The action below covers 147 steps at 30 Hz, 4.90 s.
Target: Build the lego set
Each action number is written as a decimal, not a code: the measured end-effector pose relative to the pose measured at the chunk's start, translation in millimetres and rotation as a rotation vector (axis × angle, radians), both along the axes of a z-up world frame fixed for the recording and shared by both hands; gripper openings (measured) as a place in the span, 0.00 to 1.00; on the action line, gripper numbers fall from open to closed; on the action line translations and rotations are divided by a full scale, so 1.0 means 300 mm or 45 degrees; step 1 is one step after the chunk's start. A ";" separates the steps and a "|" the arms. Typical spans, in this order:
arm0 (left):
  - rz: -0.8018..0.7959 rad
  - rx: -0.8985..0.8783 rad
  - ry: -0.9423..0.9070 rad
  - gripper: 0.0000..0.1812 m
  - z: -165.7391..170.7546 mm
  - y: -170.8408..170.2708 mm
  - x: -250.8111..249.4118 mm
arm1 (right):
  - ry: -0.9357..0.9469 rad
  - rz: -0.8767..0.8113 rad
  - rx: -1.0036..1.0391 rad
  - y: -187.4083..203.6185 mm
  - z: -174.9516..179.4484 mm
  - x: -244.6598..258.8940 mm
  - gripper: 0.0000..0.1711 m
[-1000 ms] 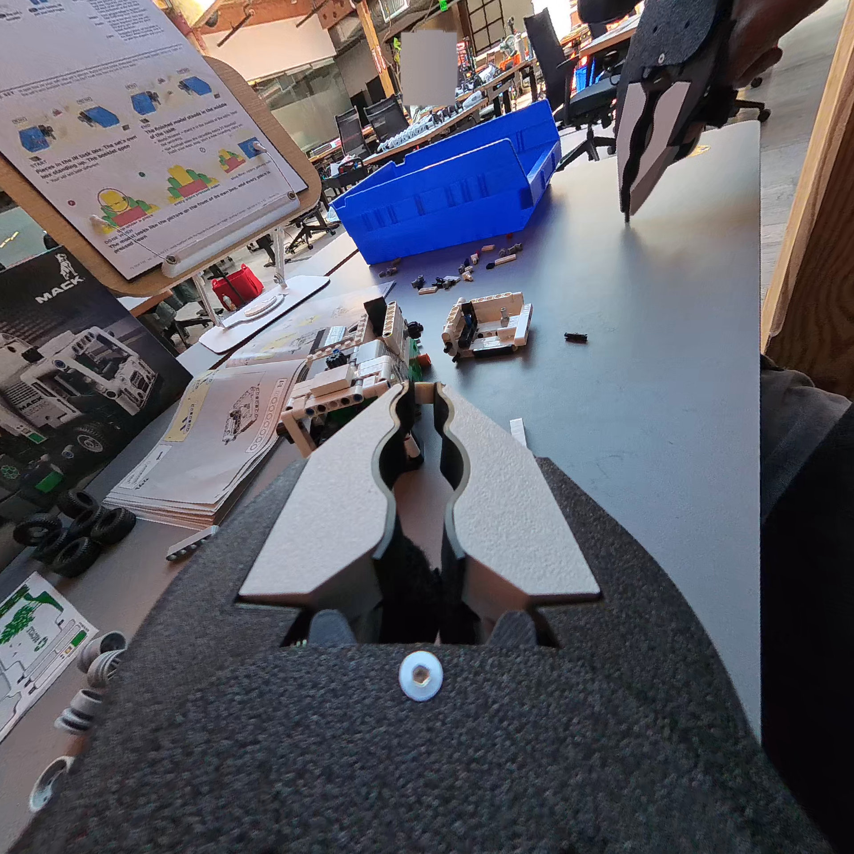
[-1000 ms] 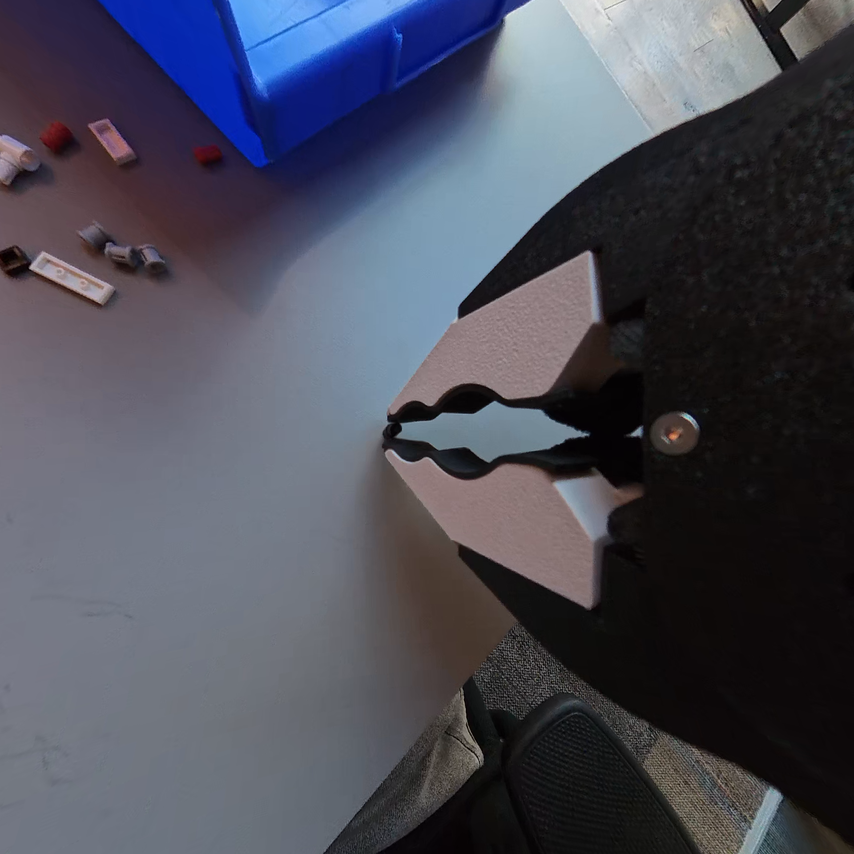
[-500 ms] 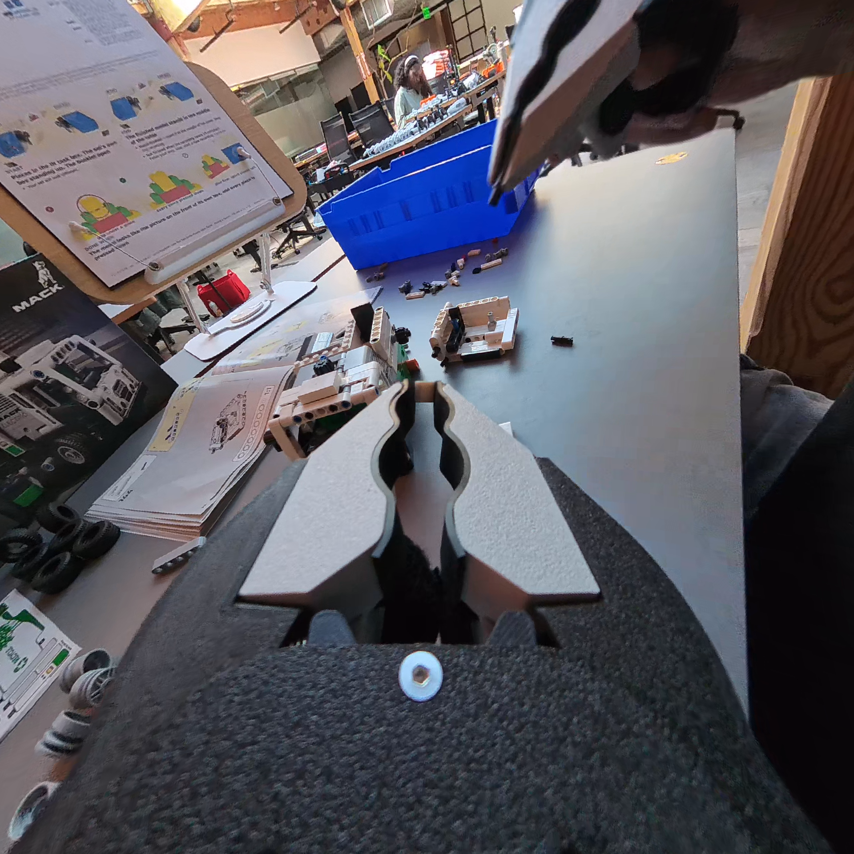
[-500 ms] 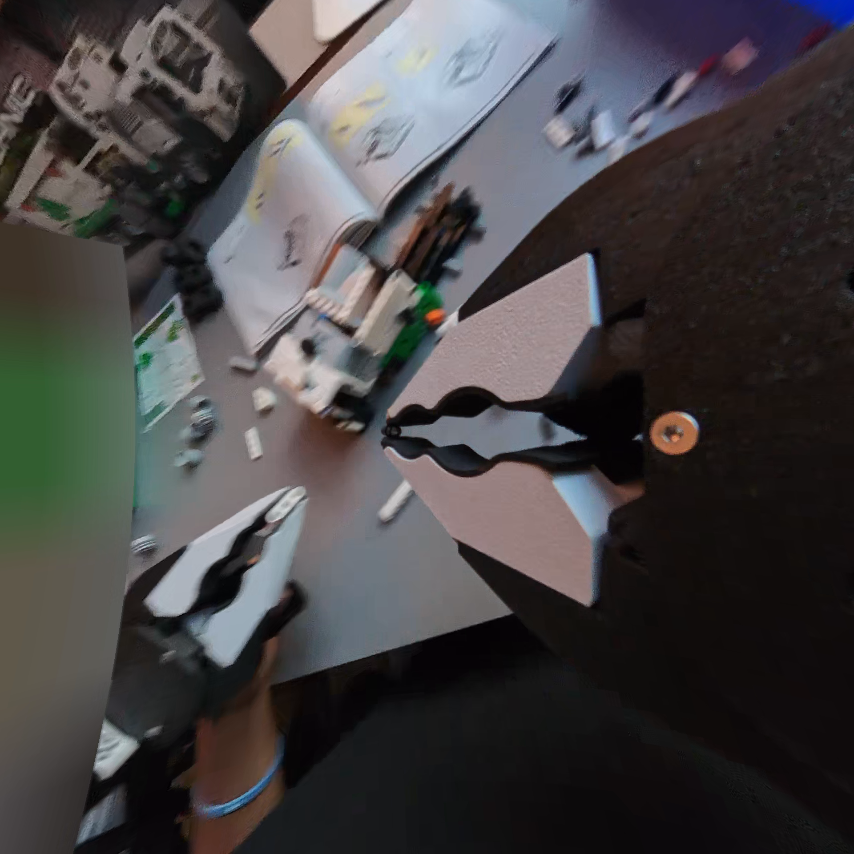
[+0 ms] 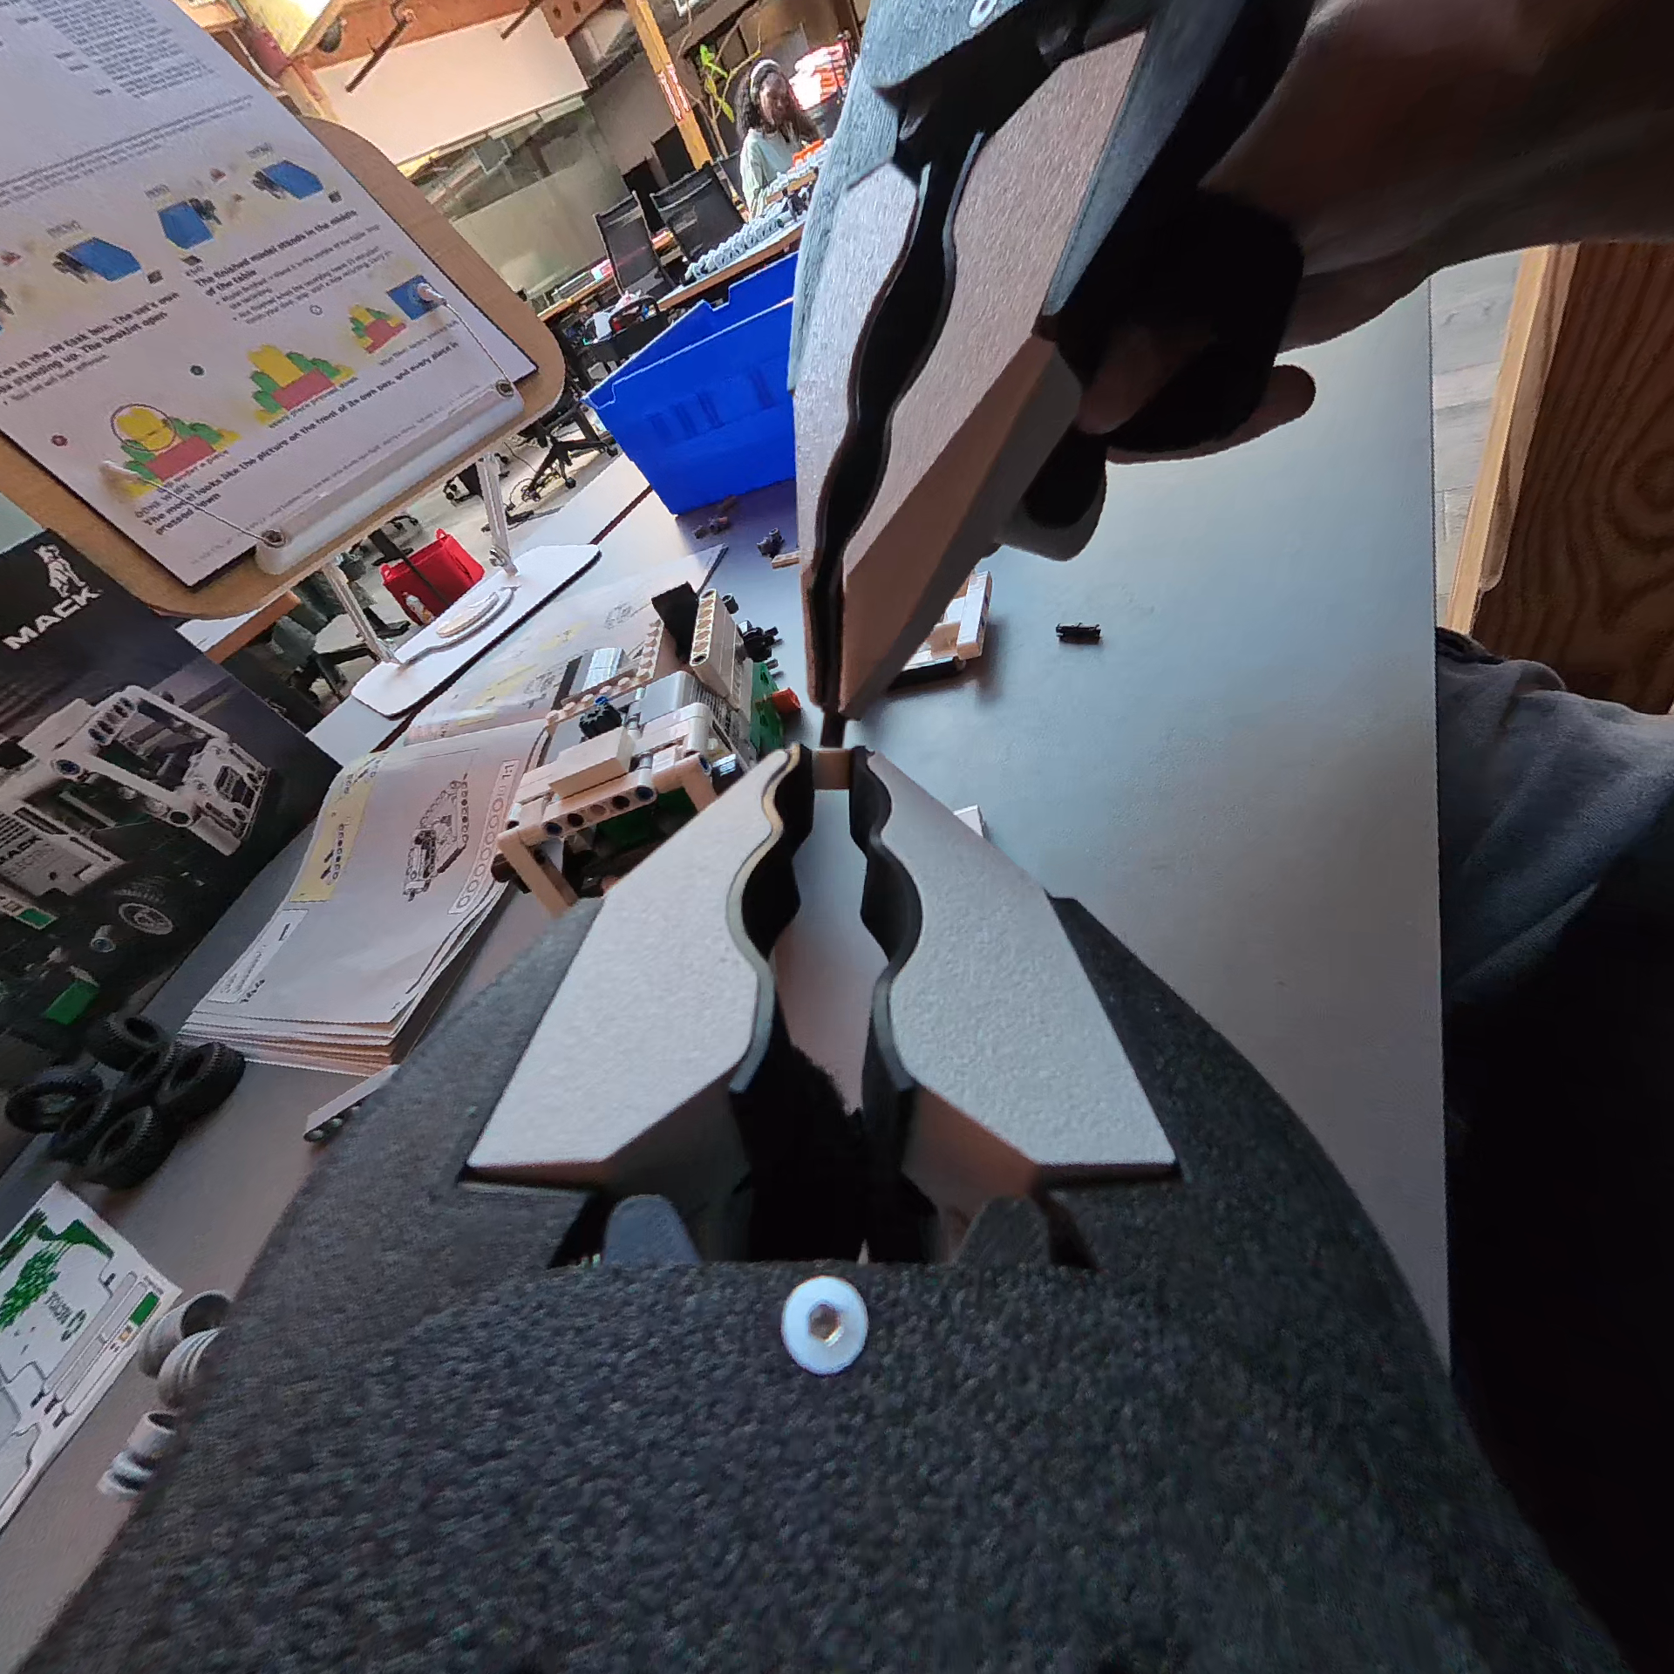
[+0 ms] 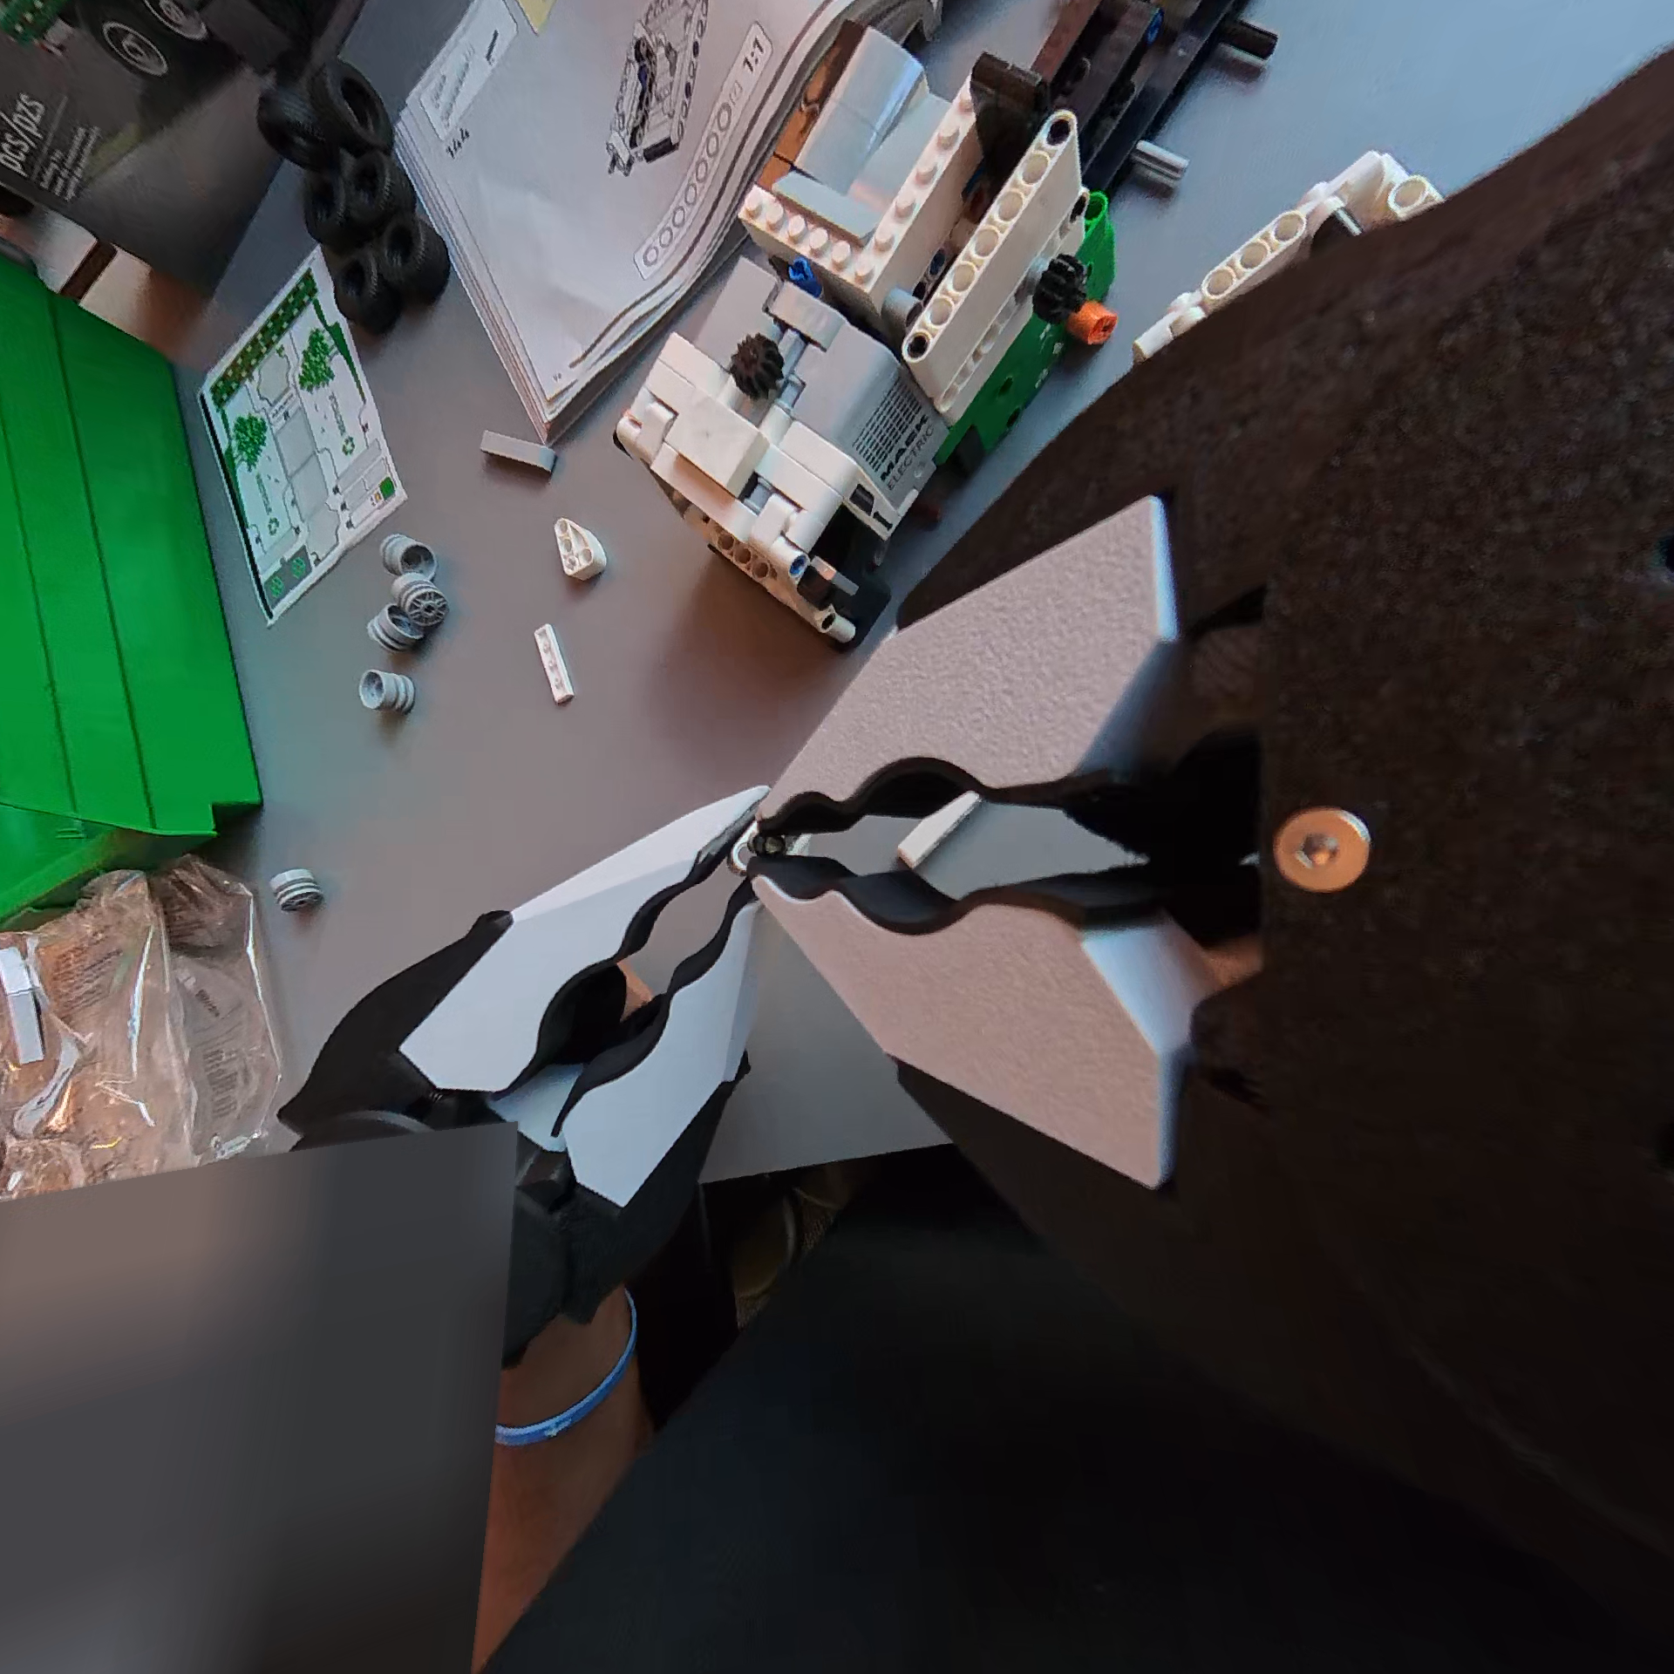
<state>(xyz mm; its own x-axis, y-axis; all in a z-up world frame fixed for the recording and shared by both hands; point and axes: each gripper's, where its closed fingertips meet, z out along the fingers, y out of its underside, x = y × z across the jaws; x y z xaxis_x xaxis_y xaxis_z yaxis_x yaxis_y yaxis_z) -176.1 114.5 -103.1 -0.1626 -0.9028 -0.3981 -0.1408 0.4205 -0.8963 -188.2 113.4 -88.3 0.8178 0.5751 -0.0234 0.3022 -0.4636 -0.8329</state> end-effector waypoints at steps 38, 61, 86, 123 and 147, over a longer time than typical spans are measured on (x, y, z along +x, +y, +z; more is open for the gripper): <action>0.147 0.250 0.148 0.03 -0.082 0.016 0.025 | 0.049 -0.238 -0.091 0.015 -0.088 0.007 0.02; -0.071 0.088 -0.237 0.03 0.084 -0.042 -0.021 | 1.287 0.214 -0.370 -0.040 0.045 -0.071 0.21; -0.138 -0.082 -0.298 0.03 0.130 -0.051 -0.051 | 1.590 0.265 -0.379 -0.041 0.077 -0.031 0.08; 0.015 -0.234 -0.109 0.03 0.065 0.045 -0.024 | -0.009 -0.186 -0.470 -0.318 -0.266 0.378 0.14; 0.001 -0.162 -0.083 0.04 0.048 0.025 -0.019 | -0.183 -0.441 -0.241 -0.285 -0.298 0.379 0.02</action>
<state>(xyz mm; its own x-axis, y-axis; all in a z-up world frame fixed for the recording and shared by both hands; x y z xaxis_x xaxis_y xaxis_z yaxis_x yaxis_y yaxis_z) -181.7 121.9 -88.7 -0.1393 -0.9469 -0.2898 -0.0813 0.3026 -0.9497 -74.5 28.0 -177.7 0.9648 0.2618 0.0265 0.2084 -0.6990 -0.6840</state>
